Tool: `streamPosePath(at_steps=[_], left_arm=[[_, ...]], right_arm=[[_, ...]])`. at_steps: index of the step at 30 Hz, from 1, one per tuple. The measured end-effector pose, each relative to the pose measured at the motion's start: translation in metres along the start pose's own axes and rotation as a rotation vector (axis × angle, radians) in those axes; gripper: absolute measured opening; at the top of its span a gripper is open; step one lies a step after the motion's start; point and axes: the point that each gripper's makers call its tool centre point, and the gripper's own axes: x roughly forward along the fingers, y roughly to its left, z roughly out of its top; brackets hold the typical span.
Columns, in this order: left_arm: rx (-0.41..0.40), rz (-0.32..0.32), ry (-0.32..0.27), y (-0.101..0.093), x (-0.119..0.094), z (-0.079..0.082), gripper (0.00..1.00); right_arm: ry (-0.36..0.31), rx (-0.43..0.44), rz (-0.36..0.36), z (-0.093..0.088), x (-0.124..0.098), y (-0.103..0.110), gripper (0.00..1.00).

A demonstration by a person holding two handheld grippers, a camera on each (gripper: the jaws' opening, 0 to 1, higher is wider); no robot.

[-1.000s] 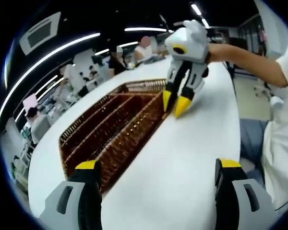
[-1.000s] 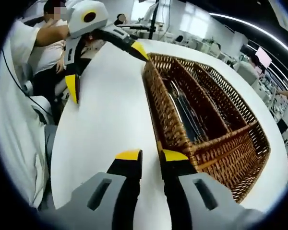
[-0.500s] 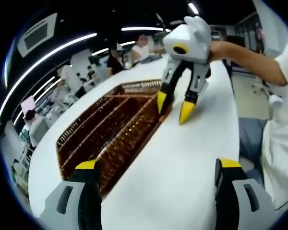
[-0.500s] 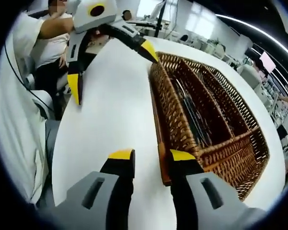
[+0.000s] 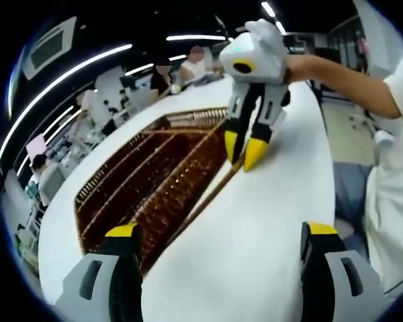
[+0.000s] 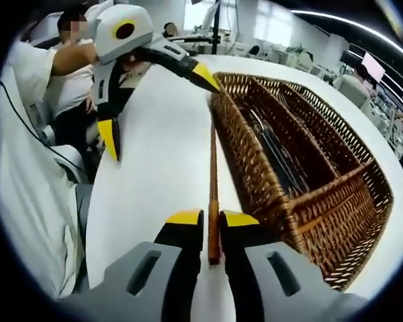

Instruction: Arrange the knives, forks, and spoons in their matching storage slots by inserting each utensil handle-first until every utensil is classified and aligned in the correct compartment

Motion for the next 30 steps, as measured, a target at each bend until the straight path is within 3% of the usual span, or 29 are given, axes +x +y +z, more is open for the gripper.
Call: streamPosePath(at_steps=[4,7,13,21,30], left_arm=[[-0.005,-0.021,0.01,-0.015,0.002,0.002,1.0],[-0.049,-0.082,0.0,-0.018,0.005,0.001,0.98],[-0.023,-0.146,0.014,-0.013,0.013,-0.005,0.89],[0.016,-0.213,0.043,-0.022,0.017,-0.005,0.66],[0.035,-0.249,0.078,-0.033,0.025,0.004,0.44]], right_arm=[[-0.015,0.012,0.022,0.002,-0.002,0.005,0.07],[-0.018,-0.009,0.053,0.002,-0.002,0.013,0.07],[-0.043,-0.026,0.099,0.01,-0.005,0.031,0.07],[-0.042,-0.028,0.123,0.012,-0.011,0.042,0.07],[-0.088,-0.02,0.142,0.024,-0.028,0.061,0.07]])
